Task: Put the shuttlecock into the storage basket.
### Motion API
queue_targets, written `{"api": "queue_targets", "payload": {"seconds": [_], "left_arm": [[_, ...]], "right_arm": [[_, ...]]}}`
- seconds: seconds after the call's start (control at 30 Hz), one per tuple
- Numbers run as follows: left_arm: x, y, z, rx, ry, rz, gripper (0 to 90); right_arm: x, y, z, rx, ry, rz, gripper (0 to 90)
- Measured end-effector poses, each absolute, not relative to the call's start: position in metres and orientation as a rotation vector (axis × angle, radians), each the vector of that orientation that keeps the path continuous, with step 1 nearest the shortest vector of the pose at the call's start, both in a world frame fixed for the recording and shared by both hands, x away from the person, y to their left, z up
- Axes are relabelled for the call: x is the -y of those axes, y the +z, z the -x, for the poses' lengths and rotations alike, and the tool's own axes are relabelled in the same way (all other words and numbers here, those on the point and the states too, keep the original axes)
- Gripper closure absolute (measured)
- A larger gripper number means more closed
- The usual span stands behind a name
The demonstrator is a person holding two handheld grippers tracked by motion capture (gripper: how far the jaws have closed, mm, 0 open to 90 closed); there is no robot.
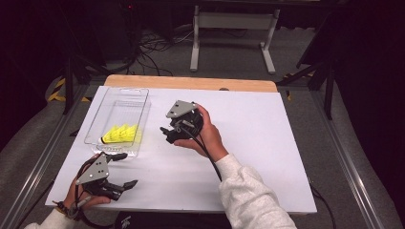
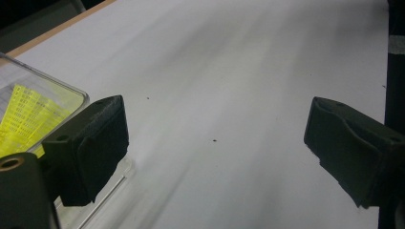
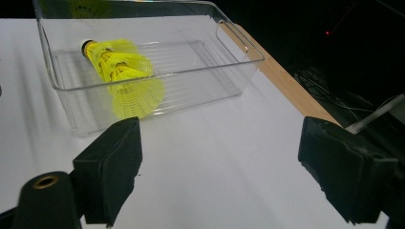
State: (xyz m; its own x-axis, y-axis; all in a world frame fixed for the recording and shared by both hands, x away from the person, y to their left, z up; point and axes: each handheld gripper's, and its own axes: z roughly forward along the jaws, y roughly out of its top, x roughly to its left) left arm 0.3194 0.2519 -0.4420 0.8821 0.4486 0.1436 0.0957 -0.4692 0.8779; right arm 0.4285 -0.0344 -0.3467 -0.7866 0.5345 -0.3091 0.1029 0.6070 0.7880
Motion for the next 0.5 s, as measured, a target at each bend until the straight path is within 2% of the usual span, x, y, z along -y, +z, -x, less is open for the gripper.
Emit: {"api": "queue_targets", "payload": {"seconds": [0.5], "left_arm": [[-0.252, -0.442, -0.319, -0.394, 0.442, -2.039, 8.8]], "right_arm": [[0.049, -0.345, -0.423, -2.284, 1.075, -0.517, 15.5]]}}
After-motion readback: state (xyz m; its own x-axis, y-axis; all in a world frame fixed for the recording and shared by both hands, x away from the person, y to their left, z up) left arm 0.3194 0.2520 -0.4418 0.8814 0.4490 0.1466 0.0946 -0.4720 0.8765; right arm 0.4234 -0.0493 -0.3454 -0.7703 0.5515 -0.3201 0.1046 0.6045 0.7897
